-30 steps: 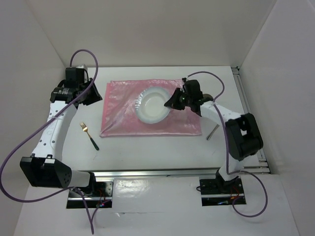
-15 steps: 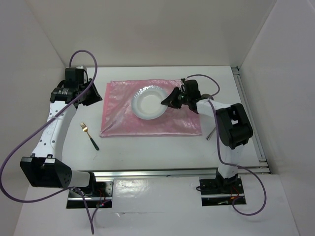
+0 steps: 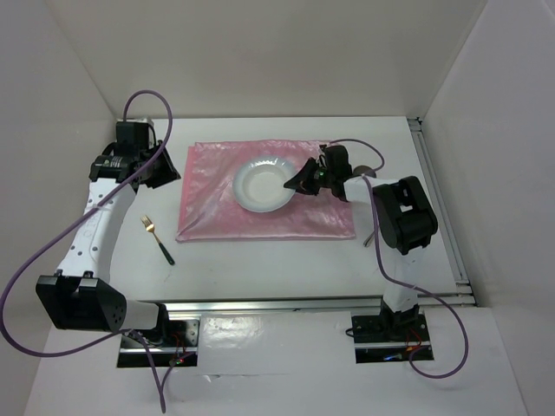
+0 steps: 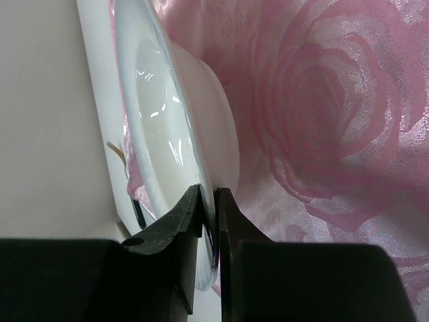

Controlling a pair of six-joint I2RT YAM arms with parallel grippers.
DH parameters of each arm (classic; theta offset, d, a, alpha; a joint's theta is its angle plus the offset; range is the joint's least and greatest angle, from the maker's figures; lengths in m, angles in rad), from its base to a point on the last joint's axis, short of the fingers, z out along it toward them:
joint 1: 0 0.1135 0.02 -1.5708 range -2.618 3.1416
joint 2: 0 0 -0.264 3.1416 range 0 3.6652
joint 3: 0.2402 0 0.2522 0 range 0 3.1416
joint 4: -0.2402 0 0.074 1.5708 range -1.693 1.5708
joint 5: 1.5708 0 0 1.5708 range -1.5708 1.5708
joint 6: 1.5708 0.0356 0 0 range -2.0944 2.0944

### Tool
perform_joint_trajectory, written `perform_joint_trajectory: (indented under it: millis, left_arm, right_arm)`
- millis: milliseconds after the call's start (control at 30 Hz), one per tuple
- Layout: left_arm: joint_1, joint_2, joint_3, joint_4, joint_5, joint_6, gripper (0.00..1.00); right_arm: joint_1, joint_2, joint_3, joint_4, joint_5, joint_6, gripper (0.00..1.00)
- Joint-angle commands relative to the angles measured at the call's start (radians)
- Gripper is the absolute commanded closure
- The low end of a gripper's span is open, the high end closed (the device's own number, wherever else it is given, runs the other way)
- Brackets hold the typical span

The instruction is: Set the dinner table for one person

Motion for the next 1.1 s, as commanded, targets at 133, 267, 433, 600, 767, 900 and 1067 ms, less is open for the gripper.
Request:
perform_joint_trajectory:
  millis: [133,267,433,600,767,900,1067]
  left_arm:
    - [0.005,0.003,-0.015,0.014,-0.008,-0.006,0.62]
    - [0.005,0.003,-0.015,0.014,-0.008,-0.006,0.62]
    - [0.005,0.003,-0.015,0.014,-0.008,-0.006,0.62]
    - [0.005,0.003,-0.015,0.014,-0.008,-0.006,0.62]
    - [0.005,-0.006,-0.015,0.014,-0.008,-0.006,0.62]
    - [0.005,-0.006,-0.015,0.023,-0.008,-0.006,0.62]
    - [0.005,-0.006,-0.025,0.023,-0.008,-0.006,0.62]
  right_arm:
    - [-0.005,-0.019,0.017,0.150,-0.055,0.047,1.00]
    - [-0.005,-0.019,0.017,0.124,-0.054,0.038,0.91]
    - [-0.005,-0.019,0.040,0.035,-0.002,0.003,0.57]
    - [0.004,-0.019,0.062,-0.039,0.039,-0.034,0.41]
    - [0.024,-0.056,0.083,-0.141,0.135,-0.069,0.20]
    - [0.034,-0.074,0.135,-0.259,0.223,-0.126,0.07]
    - [0.044,-0.128,0.201,-0.436,0.338,-0.190,0.04]
